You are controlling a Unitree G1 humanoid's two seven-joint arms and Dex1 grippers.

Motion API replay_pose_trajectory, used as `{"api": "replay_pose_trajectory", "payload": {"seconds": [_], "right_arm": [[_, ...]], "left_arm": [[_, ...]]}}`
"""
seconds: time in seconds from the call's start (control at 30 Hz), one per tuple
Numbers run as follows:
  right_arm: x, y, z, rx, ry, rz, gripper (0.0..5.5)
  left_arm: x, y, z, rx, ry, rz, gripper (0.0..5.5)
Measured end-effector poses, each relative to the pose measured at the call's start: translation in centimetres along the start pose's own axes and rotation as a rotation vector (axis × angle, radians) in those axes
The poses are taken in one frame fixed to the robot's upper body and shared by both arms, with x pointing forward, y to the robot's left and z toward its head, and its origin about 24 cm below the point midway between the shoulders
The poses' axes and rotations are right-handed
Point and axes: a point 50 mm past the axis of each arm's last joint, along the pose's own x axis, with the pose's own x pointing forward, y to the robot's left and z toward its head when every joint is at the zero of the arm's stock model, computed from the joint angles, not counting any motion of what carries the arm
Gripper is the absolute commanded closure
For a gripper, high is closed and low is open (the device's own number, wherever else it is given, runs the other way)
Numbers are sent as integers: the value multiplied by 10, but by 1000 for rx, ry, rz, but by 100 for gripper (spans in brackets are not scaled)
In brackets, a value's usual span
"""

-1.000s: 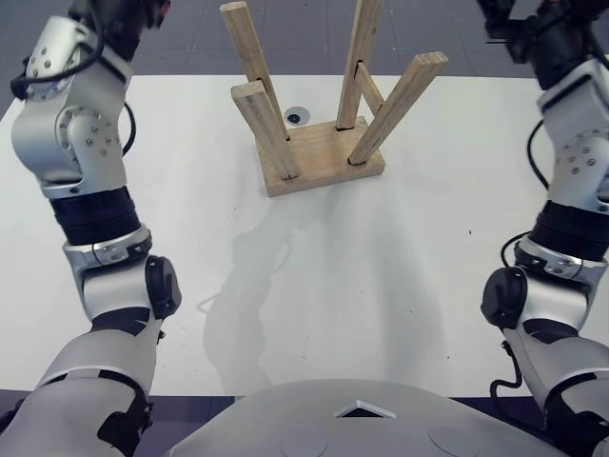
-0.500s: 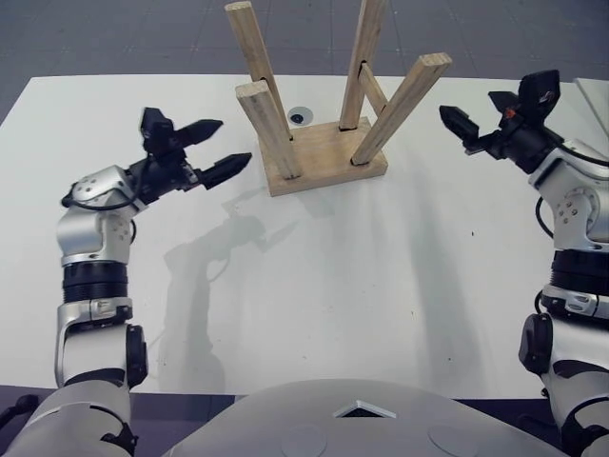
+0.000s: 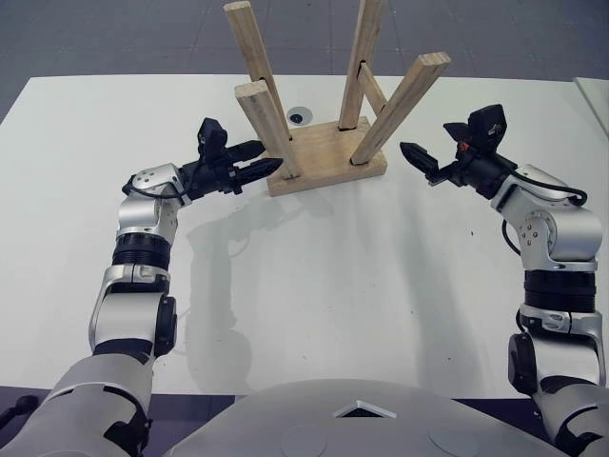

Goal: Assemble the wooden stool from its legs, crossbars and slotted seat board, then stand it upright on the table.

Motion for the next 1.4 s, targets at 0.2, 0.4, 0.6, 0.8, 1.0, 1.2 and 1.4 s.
{"api": "replay_pose_trajectory", "payload": {"seconds": [0.2, 0.4, 0.6, 0.8, 1.0, 1.2, 1.4], "right_arm": [[1, 2, -1, 0, 4, 8, 10], [1, 2, -1, -2, 6, 6, 10], [-3, -3, 0, -7, 12, 4, 10], [-20, -13, 6, 102, -39, 10, 10], [-57, -9, 36, 356, -285, 212, 10], [-51, -3, 27, 380, -224, 216, 10], [-38, 8, 18, 353, -151, 248, 10]], "left_arm": [[14, -1, -2, 5, 32, -55, 410], [16, 1, 3, -2, 22, -71, 418], [10, -5, 19, -210, -76, -176, 435], [-3, -11, 33, -524, -135, -189, 409], [-12, 0, 45, -946, -96, 24, 323], [-17, 5, 46, -1107, -136, 64, 225], [-31, 8, 48, -1122, -170, 90, 127]]}}
